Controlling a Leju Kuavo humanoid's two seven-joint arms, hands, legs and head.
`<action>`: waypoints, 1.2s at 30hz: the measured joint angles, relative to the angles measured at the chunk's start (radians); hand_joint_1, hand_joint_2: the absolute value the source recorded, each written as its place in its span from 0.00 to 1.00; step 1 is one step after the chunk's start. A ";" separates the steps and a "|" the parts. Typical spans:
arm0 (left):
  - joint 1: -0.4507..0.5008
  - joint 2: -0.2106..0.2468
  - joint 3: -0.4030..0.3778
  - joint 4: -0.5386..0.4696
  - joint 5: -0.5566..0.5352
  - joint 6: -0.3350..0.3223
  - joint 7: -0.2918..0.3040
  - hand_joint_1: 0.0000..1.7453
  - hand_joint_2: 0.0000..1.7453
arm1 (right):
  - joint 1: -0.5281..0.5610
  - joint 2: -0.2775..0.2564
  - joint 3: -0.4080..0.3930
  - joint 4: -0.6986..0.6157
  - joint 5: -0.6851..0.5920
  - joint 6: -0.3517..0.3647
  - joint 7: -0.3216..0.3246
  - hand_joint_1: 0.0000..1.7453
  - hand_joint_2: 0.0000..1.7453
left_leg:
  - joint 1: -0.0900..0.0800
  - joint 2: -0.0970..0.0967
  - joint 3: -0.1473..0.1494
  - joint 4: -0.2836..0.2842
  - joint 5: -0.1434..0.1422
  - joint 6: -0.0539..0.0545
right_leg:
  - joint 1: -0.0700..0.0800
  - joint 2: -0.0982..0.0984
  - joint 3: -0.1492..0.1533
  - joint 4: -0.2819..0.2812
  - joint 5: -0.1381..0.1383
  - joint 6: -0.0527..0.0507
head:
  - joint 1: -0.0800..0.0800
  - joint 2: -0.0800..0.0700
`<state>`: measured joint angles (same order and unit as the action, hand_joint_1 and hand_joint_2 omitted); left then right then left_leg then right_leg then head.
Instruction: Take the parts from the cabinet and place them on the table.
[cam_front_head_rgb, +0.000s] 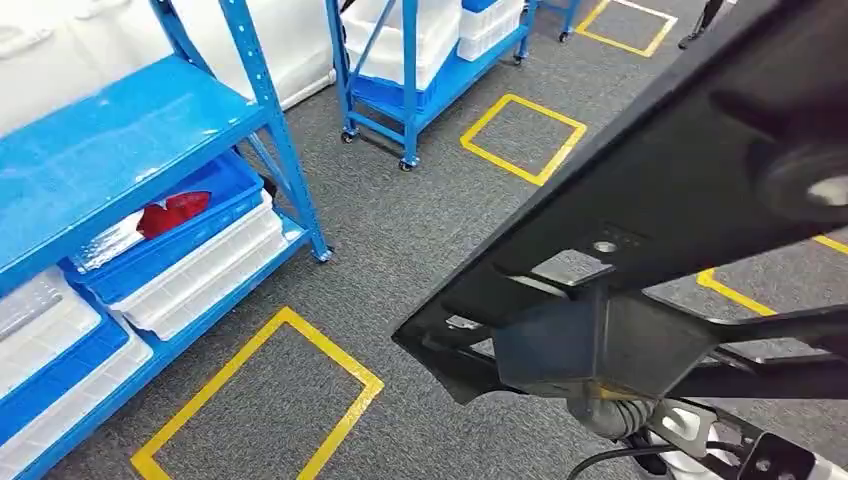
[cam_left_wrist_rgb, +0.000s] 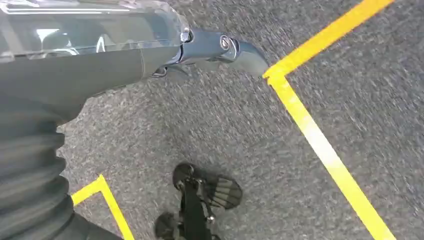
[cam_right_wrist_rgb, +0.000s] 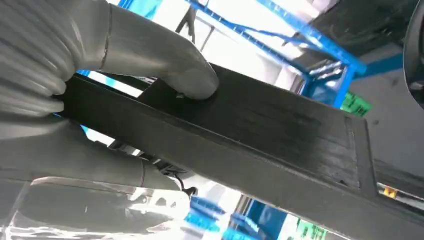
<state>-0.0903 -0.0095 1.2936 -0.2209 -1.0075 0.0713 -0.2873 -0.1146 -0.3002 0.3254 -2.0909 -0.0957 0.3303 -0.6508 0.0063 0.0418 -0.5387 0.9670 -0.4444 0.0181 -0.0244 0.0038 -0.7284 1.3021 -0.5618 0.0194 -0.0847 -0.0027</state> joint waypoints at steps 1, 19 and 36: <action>-0.002 0.000 0.000 0.000 -0.002 -0.002 -0.002 0.00 1.00 | 0.001 0.000 0.000 0.000 0.004 -0.006 0.000 1.00 1.00 | 0.002 0.011 0.001 0.002 -0.003 -0.004 | -0.005 -0.007 0.028 -0.053 0.034 0.005 | 0.000 0.000; -0.005 0.007 -0.019 0.000 0.009 -0.070 -0.036 0.00 1.00 | -0.117 -0.003 0.174 0.247 0.077 -0.051 0.004 1.00 1.00 | 0.003 -0.122 -0.027 0.060 -0.014 -0.026 | 0.010 0.081 0.134 -0.280 0.116 -0.049 | 0.000 0.000; -0.002 -0.034 -0.034 0.001 -0.022 -0.038 0.063 0.00 1.00 | -0.157 0.008 0.221 0.298 0.007 -0.083 0.003 1.00 1.00 | -0.007 0.044 -0.003 0.033 -0.031 -0.026 | 0.014 -0.077 0.120 -0.273 0.113 -0.020 | 0.000 0.000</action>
<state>-0.0921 -0.0435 1.2600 -0.2201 -1.0296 0.0332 -0.2243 -0.2716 -0.2926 0.5463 -1.7930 -0.0885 0.2472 -0.6474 -0.0004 0.0861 -0.5416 1.0002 -0.4749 -0.0074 -0.0107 -0.0729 -0.6082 1.0292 -0.4489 -0.0003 -0.0847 -0.0027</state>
